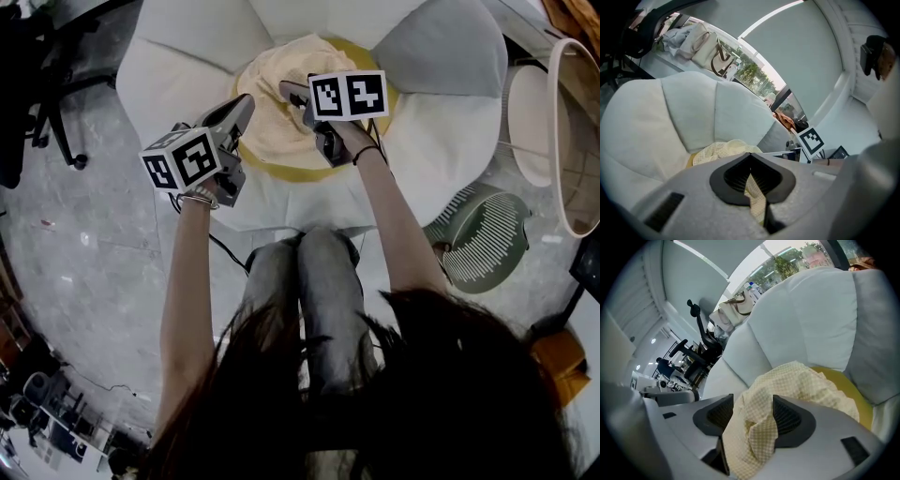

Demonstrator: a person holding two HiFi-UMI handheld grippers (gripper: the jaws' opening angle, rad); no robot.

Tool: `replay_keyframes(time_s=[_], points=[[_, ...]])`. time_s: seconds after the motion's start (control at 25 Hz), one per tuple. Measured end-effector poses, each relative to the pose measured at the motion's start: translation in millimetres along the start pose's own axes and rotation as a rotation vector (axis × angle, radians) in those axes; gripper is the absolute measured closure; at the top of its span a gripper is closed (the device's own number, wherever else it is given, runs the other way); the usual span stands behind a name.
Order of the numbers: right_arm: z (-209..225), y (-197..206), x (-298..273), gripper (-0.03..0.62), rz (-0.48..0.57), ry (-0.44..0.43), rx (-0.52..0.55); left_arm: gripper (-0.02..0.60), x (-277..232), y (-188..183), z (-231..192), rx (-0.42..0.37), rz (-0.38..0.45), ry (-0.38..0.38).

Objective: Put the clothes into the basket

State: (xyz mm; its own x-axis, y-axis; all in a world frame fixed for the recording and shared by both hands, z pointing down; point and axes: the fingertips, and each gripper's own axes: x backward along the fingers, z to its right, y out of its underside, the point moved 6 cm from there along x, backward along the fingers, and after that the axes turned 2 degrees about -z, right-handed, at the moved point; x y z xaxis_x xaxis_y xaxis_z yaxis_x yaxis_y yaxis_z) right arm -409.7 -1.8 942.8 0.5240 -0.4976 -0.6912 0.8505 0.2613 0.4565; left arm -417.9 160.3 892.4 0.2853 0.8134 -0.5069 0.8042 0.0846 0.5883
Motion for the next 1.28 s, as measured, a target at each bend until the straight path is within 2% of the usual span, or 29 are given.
replay_keyframes(time_s=[0.72,1.0,1.28], points=[[22.1,36.6,-67.8,0.37,-0.217,0.022,0.055,0.571,-26.3,28.2,-42.4,0.021,-0.013,0.002],[25.5,34.9,-75.6,0.37,-0.258,0.057,0.062,0.571,-33.5,38.5,-47.0,0.031,-0.029,0.007],[22.3,36.4,-79.6,0.377,-0.297,0.104,0.124,0.571,-36.7,41.2,-48.5,0.031,-0.034,0.011]])
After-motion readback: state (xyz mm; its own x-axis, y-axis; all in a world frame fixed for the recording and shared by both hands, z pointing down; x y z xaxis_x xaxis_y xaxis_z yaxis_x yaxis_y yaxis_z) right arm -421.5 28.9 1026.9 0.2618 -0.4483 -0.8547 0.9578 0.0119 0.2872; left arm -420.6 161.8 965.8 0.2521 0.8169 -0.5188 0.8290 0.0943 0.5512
